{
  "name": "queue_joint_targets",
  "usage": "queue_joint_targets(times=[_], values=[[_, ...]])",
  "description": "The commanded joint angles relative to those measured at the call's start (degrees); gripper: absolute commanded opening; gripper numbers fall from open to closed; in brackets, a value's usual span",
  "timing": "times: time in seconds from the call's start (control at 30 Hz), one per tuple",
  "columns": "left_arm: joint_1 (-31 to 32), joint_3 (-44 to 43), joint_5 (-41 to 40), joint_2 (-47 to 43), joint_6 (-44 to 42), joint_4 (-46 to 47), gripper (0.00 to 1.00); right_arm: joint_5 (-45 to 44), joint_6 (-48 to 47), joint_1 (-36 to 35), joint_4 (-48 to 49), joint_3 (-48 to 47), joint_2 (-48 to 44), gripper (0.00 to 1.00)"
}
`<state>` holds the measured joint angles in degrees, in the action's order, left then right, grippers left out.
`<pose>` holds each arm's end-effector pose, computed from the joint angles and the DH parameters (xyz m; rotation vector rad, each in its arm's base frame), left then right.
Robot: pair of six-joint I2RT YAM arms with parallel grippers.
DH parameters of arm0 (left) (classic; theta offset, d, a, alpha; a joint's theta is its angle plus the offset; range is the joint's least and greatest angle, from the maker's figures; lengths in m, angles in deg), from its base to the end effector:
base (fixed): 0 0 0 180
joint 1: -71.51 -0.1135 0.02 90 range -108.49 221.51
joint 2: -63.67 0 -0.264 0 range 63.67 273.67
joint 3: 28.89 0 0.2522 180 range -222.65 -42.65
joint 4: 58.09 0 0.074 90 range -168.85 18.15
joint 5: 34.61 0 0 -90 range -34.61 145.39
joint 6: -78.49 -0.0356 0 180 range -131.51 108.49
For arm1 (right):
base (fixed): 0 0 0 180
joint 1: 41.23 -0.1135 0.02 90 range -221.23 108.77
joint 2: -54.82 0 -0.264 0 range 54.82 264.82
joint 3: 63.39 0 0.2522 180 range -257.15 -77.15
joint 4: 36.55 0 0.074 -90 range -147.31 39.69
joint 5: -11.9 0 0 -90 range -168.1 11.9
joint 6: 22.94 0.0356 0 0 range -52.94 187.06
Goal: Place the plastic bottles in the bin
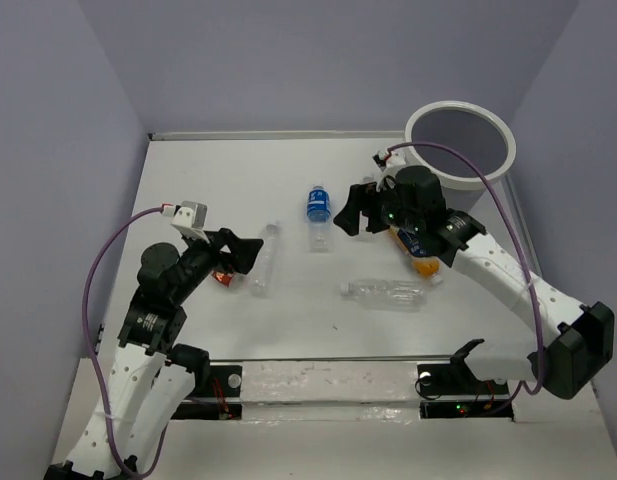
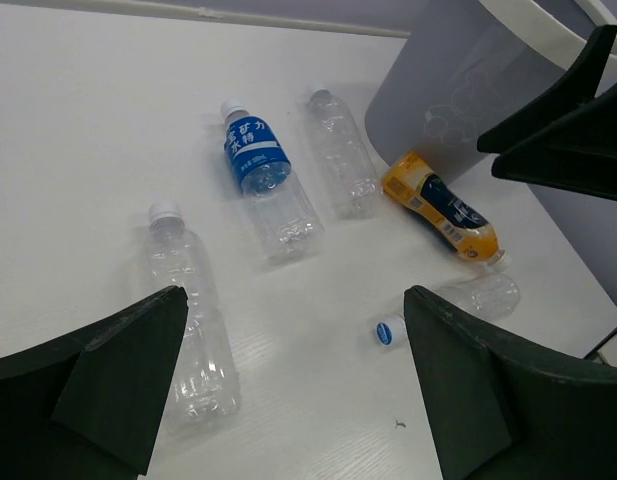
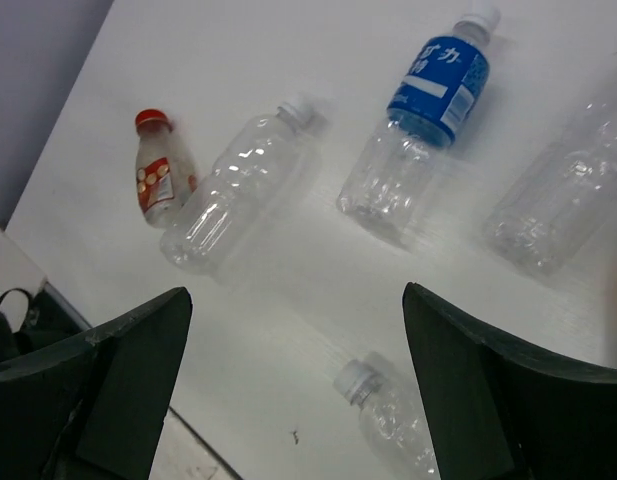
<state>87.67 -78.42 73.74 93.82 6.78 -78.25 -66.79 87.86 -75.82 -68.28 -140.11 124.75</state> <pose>0.1289 -0.0490 0.3283 0.2266 1.6149 -0.7189 0.2254 0.1639 0.3454 -0.3817 2.0575 0.8022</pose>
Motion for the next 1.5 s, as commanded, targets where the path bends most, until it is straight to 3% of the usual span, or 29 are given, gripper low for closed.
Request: queue_joint_targets(times=[0.0, 0.33, 0.73, 1.0, 1.1, 1.2, 1.23, 1.33, 1.47], values=[[0.1, -2.1, -1.2, 0.4, -0.3, 0.1, 0.99, -7.9, -4.0, -0.3, -0.8, -7.3, 6.3, 0.91], [0.2, -1.6, -9.6, 2.7, 2.8, -2.3, 0.99, -13.9, -4.4, -0.3, -2.9, -19.6, 23.0, 0.92], [0.1, -2.1, -11.7, 8.7, 2.9, -4.1, 0.99, -17.8, -5.0, -0.3, -7.1, -36.6, 45.2, 0.95], [0.2, -2.2, -10.4, 12.1, 2.8, -4.0, 0.99, -15.4, -3.7, -0.3, -9.0, -42.1, 55.7, 0.94], [0.2, -2.1, -9.7, 13.3, 2.6, -3.9, 0.99, -15.5, -3.0, -0.3, -9.0, -43.1, 57.7, 0.86], [0.2, -2.4, -8.7, 14.1, 2.5, -3.8, 0.99, -15.5, -2.0, -0.3, -8.3, -42.7, 56.4, 0.65], [0.3, -2.4, -7.9, 14.1, 2.4, -3.7, 0.99, -15.1, -2.1, -0.3, -6.3, -42.0, 55.4, 0.53], [0.3, -2.6, -9.4, 14.0, 2.0, -3.6, 0.99, -15.1, -2.4, -0.3, -3.7, -40.1, 50.7, 0.4], [0.4, -2.8, -9.8, 15.8, 1.8, -3.7, 0.99, -14.6, -3.3, -0.3, -0.3, -35.8, 41.0, 0.36]])
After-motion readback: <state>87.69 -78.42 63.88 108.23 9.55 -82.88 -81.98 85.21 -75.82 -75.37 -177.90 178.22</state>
